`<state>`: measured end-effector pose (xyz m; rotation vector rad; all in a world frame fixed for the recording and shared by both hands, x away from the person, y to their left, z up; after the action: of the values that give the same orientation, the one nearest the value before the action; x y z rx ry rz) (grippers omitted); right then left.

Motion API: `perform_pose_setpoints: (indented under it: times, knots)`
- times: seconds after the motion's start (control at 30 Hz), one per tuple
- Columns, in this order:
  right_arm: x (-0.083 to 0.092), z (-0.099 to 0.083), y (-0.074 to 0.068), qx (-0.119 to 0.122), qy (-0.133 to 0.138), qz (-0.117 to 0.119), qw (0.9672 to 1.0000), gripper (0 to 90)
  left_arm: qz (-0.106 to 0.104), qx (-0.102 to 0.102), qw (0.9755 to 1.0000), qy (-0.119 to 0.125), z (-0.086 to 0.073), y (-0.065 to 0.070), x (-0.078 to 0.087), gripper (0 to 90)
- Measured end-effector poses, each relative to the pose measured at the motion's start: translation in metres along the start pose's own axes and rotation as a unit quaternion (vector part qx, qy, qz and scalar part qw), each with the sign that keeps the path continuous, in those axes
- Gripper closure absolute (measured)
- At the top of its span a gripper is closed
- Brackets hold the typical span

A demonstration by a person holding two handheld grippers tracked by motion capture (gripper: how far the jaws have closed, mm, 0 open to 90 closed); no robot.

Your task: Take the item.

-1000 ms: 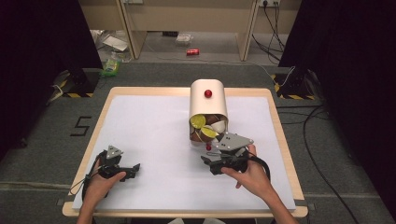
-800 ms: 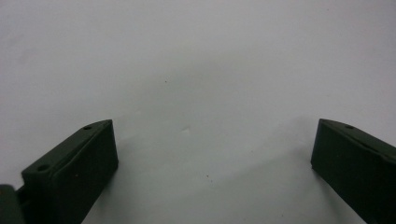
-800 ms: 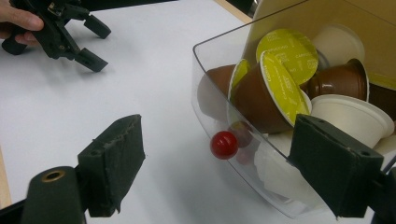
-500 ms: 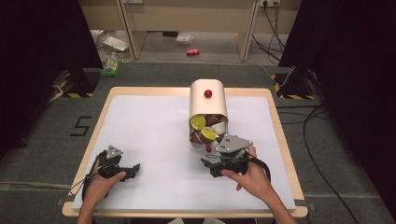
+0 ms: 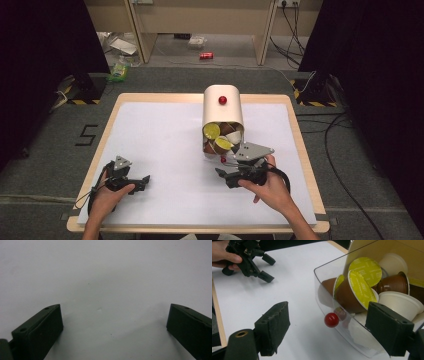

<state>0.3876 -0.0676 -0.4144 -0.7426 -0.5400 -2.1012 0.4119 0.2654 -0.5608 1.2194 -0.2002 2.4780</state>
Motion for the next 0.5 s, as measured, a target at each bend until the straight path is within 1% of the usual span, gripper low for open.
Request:
perform_pose_setpoints:
  times: [0.07, 0.3, 0.43, 0.5]
  knots:
    - [0.0011, 0.0007, 0.0002, -0.002, 0.003, 0.003, 1.0000, 20.1, 0.000, 0.000, 1.0000, 0.000, 0.0000, 0.0000, 0.0000, 0.0]
    - [0.0021, 0.0024, 0.0009, 0.000, 0.005, -0.001, 1.0000, 20.1, 0.000, 0.000, 1.0000, 0.000, -0.0001, -0.0001, 0.0000, 0.0]
    - [-0.0009, -0.0007, 0.0001, 0.002, -0.005, 0.008, 0.9999, 21.8, 0.000, 0.000, 1.0000, 0.000, 0.0000, 0.0000, 0.0000, 0.0]
    - [-0.0038, -0.0022, -0.0010, 0.006, -0.009, 0.008, 0.9999, 21.3, 0.000, 0.000, 1.0000, 0.000, 0.0000, 0.0000, 0.0000, 0.0]
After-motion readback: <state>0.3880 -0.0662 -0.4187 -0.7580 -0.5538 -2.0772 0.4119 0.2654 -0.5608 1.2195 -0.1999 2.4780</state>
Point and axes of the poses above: each handheld gripper's, and its own axes: x roughly backward along the jaws, z roughly out of its top, y roughly to its right, the point moved 8 cm from there along -x, roughly forward along the jaws, and after that the axes turned 9 degrees about -y, right-handed, at the moved point
